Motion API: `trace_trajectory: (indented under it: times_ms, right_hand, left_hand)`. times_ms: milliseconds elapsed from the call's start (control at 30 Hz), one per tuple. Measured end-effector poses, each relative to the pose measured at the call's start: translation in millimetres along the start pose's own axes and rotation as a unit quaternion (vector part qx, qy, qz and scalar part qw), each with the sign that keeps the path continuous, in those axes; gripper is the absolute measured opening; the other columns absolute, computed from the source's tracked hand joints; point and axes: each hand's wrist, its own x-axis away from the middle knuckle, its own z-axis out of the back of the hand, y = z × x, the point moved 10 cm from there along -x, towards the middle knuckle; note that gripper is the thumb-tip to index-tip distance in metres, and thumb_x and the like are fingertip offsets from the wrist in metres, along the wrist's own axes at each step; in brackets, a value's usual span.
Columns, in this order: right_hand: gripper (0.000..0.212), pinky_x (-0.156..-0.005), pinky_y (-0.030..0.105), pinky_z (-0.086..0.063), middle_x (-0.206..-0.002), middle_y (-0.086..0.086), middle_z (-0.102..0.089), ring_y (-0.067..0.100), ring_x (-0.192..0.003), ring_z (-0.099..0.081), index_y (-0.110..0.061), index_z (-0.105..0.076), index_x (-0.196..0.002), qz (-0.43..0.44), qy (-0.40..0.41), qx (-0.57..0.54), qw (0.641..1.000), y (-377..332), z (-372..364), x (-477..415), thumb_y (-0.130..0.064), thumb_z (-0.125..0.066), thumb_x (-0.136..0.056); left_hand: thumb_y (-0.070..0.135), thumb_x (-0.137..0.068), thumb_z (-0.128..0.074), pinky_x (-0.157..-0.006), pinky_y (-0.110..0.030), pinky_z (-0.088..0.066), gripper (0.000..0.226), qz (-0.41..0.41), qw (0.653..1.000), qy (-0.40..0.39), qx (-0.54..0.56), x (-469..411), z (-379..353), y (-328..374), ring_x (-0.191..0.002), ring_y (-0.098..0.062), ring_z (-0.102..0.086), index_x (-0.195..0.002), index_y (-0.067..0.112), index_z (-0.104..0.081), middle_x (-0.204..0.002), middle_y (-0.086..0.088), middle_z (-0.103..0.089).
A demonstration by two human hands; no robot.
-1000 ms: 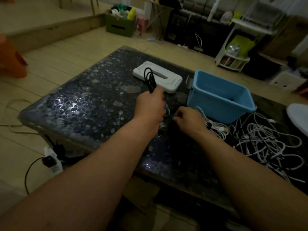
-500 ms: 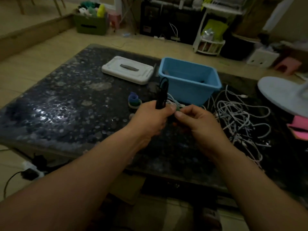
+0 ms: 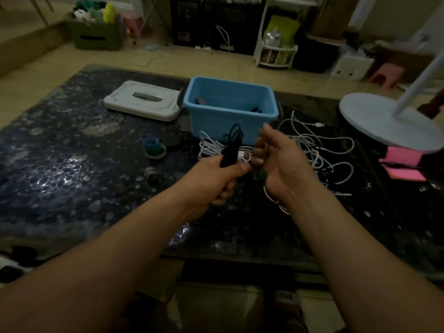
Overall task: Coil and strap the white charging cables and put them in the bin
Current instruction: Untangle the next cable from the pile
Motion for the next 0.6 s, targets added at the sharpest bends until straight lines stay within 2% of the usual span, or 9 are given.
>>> trace_trajectory:
  times_ms: [67, 133, 233, 433, 533, 600]
  right_hand:
    - [0.007, -0.042, 0.017, -0.032, -0.074, 0.002, -0.054, 0.007, -0.052, -0.045, -0.010, -0.060, -0.097, 0.012, -0.014, 0.062, 0.998, -3.2, 6.9, 0.1, -0.011, -0.059, -0.104]
    - [0.012, -0.039, 0.015, -0.028, -0.074, 0.003, -0.056, 0.006, -0.050, -0.042, -0.010, -0.060, -0.094, -0.018, -0.056, 0.090, 0.994, 5.8, 5.8, 6.8, -0.007, -0.055, -0.104]
    - [0.012, -0.037, 0.013, -0.024, -0.071, 0.001, -0.055, 0.004, -0.049, -0.037, -0.007, -0.062, -0.099, -0.095, -0.122, 0.092, 0.984, 27.3, 0.7, 21.0, -0.008, -0.052, -0.105]
    - [0.016, -0.037, 0.011, -0.019, -0.069, -0.001, -0.050, 0.002, -0.044, -0.034, -0.011, -0.063, -0.106, -0.184, -0.155, 0.019, 0.970, 46.5, -2.7, 36.7, -0.013, -0.057, -0.091]
    - [0.020, -0.039, 0.013, -0.021, -0.071, 0.001, -0.050, 0.004, -0.046, -0.036, -0.012, -0.063, -0.110, -0.199, -0.176, -0.002, 0.964, 47.2, -8.1, 41.8, -0.015, -0.054, -0.092]
    - [0.020, -0.041, 0.014, -0.020, -0.075, 0.002, -0.051, 0.006, -0.049, -0.037, -0.011, -0.064, -0.108, -0.199, -0.201, 0.024, 0.959, 48.9, -13.7, 45.7, -0.018, -0.050, -0.097]
  left_hand:
    - [0.026, -0.103, -0.064, -0.038, -0.020, -0.020, 0.011, -0.013, 0.998, 0.038, 0.045, -6.5, 10.3, 3.2, -0.044, -0.012, -0.031, -0.101, 0.016, -0.060, -0.060, 0.000, -0.038]
    - [0.027, -0.103, -0.065, -0.036, -0.020, -0.021, 0.013, -0.024, 0.996, 0.058, 0.060, -9.4, 17.6, 4.9, -0.044, -0.011, -0.031, -0.099, 0.014, -0.062, -0.060, 0.000, -0.038]
    - [0.027, -0.104, -0.062, -0.036, -0.020, -0.021, 0.017, -0.025, 0.998, 0.020, 0.052, -6.6, 9.8, 6.2, -0.044, -0.011, -0.032, -0.090, 0.017, -0.064, -0.058, 0.001, -0.040]
    - [0.025, -0.104, -0.063, -0.037, -0.021, -0.023, 0.016, -0.032, 0.999, -0.019, 0.031, 1.5, -0.1, 7.7, -0.045, -0.012, -0.033, -0.116, 0.019, -0.072, -0.056, 0.002, -0.041]
    - [0.025, -0.103, -0.065, -0.036, -0.021, -0.025, 0.009, -0.042, 0.998, -0.012, 0.035, 3.1, -1.1, 12.5, -0.044, -0.012, -0.034, -0.107, 0.019, -0.068, -0.058, 0.000, -0.044]
    - [0.024, -0.102, -0.066, -0.036, -0.021, -0.024, 0.010, -0.049, 0.998, 0.001, 0.043, 2.9, 1.6, 15.5, -0.044, -0.012, -0.034, -0.097, 0.016, -0.064, -0.059, -0.002, -0.049]
